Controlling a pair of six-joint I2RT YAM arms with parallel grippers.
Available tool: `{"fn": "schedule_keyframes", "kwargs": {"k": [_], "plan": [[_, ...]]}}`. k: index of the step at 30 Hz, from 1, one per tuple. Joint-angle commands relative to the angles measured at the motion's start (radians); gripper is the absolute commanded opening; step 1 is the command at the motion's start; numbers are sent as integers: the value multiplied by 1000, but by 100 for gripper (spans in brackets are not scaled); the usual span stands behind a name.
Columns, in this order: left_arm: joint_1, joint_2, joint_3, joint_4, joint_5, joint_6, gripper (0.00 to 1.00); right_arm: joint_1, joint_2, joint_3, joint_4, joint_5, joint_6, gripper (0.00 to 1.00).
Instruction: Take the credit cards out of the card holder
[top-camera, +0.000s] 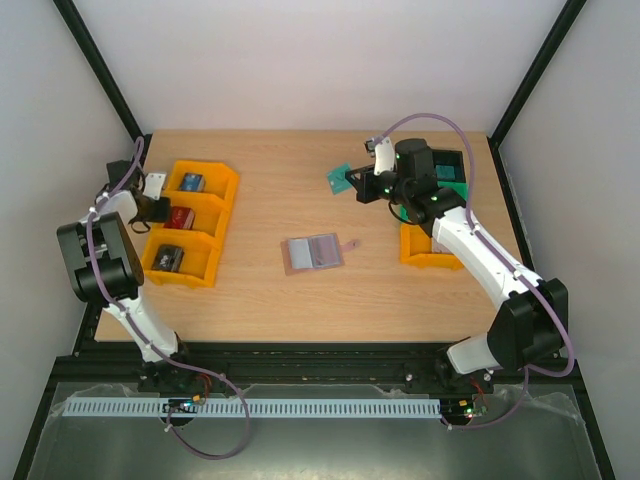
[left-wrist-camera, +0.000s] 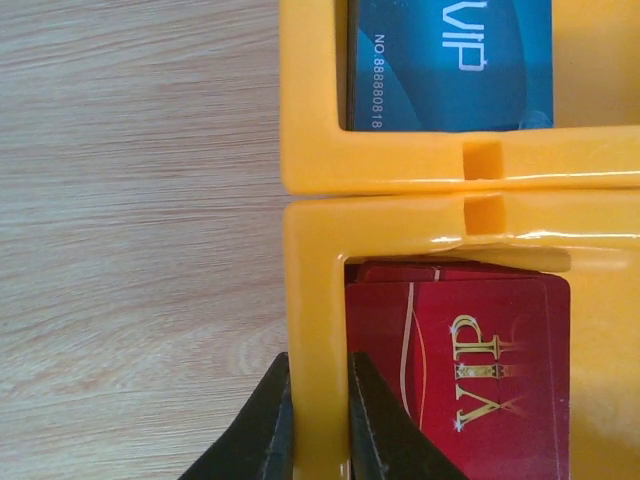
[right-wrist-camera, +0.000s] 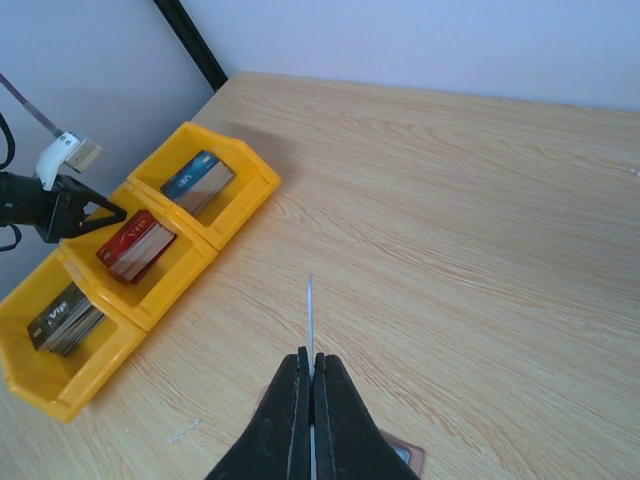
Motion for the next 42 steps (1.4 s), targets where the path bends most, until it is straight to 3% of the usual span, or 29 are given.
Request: {"fn": "schedule_keyframes", "kwargs": {"k": [1,13,19,31,37,42], "plan": [[-8,-39,-18,-85,75,213,2,-3,0,37,-19,1,-9,2],[-130,-22,-2,-254,155,546,2,-3,5,30,-11,-13,13,2],[-152,9,32,-309,180,600,2,-20,-3,44,-26,-6,64,2],[-129,56,94,-274,155,613,2,-216,-66,-34,3,14,251,2],[-112,91,130,-269,149,619,3,-221,-75,-29,-4,-3,254,2],[-97,77,136,-254,171,587,22,-221,-65,-13,-28,-25,249,2]]}}
